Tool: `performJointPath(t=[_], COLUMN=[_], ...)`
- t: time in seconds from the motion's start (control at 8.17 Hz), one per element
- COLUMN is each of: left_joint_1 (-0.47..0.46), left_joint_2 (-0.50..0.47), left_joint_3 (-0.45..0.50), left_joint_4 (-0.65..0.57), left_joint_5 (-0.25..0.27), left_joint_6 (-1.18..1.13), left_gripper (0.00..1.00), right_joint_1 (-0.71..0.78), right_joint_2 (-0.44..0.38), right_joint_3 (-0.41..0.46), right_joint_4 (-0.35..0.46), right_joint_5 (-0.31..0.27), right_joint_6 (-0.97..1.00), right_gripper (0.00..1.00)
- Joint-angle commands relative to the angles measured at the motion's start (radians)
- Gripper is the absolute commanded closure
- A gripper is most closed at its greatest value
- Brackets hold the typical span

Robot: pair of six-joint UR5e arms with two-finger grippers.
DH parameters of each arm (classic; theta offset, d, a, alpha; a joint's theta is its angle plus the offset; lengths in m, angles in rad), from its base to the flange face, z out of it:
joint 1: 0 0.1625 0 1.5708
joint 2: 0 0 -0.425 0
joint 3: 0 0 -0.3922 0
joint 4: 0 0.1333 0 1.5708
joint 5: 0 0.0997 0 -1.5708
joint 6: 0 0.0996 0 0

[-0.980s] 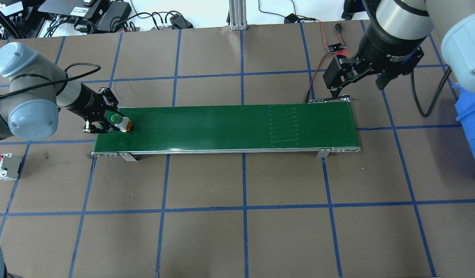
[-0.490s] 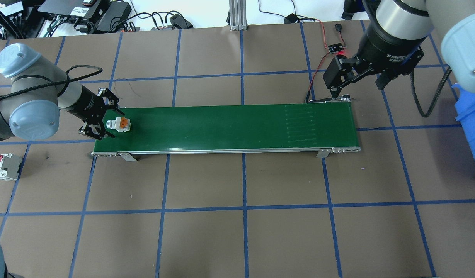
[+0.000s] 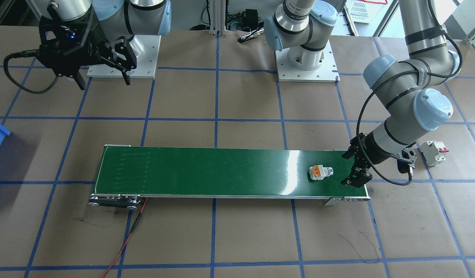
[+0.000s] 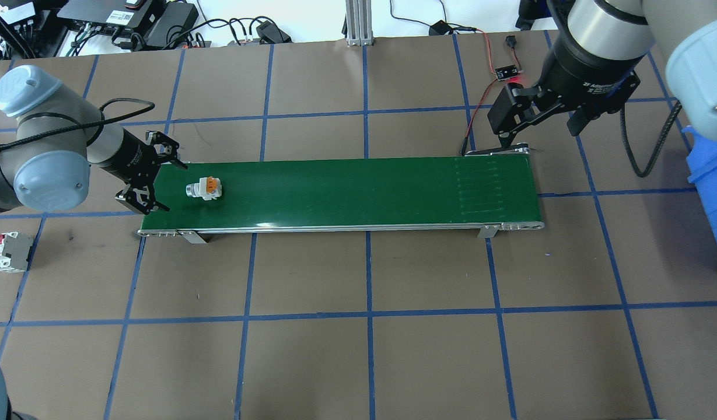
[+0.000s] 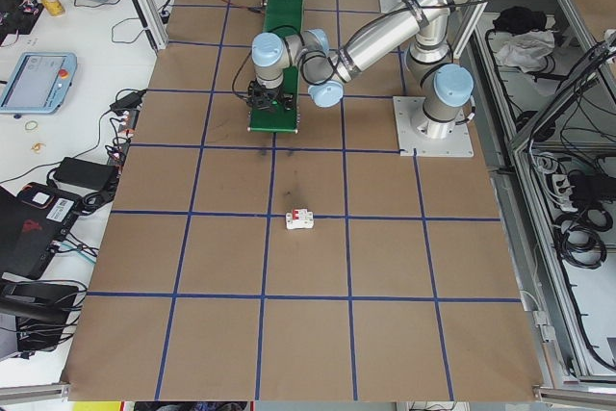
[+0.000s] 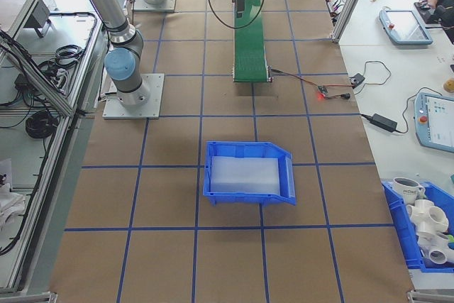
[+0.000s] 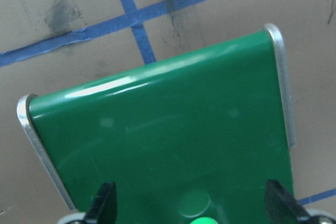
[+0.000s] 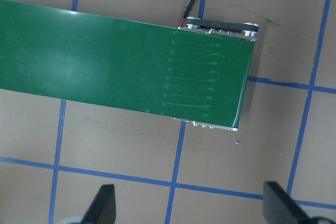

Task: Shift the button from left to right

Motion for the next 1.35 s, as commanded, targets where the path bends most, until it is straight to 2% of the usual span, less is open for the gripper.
performJointPath(t=[0.0, 0.12, 0.24, 0.37, 0.61, 0.73, 0.86, 0.98, 1.1, 1.22], left_joint_1=[0.0, -0.002, -0.014, -0.05, -0.174, -0.239, -0.294, -0.361, -0.417, -0.442], left_joint_2=[0.002, 0.01, 0.019, 0.043, 0.076, 0.066, 0.068, 0.091, 0.12, 0.146], left_joint_3=[0.003, 0.006, 0.009, 0.061, 0.296, 0.445, 0.557, 0.624, 0.641, 0.641], left_joint_4=[0.0, -0.017, -0.111, -0.191, -0.476, -0.644, -0.741, -0.771, -0.775, -0.773], left_joint_5=[0.002, 0.004, 0.053, 0.111, 0.191, 0.193, 0.194, 0.194, 0.202, 0.228], left_joint_6=[0.002, 0.01, 0.055, 0.183, 0.278, 0.33, 0.362, 0.381, 0.486, 0.59], left_gripper=[0.0, 0.0, 0.0, 0.0, 0.0, 0.0, 0.0, 0.0, 0.0, 0.0], right_joint_1=[0.0, 0.0, 0.0, 0.0, 0.0, 0.0, 0.0, 0.0, -0.002, -0.002], right_joint_2=[0.0, 0.0, 0.0, 0.002, 0.014, 0.024, 0.032, 0.04, 0.041, 0.052], right_joint_3=[0.0, 0.0, 0.0, 0.0, 0.003, 0.003, 0.008, 0.021, 0.029, 0.04], right_joint_4=[0.0, -0.001, -0.001, -0.001, -0.006, -0.012, -0.014, -0.021, -0.032, -0.035], right_joint_5=[0.0, 0.0, 0.002, 0.002, 0.011, 0.012, 0.014, 0.037, 0.075, 0.075], right_joint_6=[0.0, 0.0, 0.0, 0.003, -0.009, -0.008, -0.009, -0.011, -0.029, -0.072], right_gripper=[0.0, 0.0, 0.0, 0.0, 0.0, 0.0, 0.0, 0.0, 0.0, 0.0])
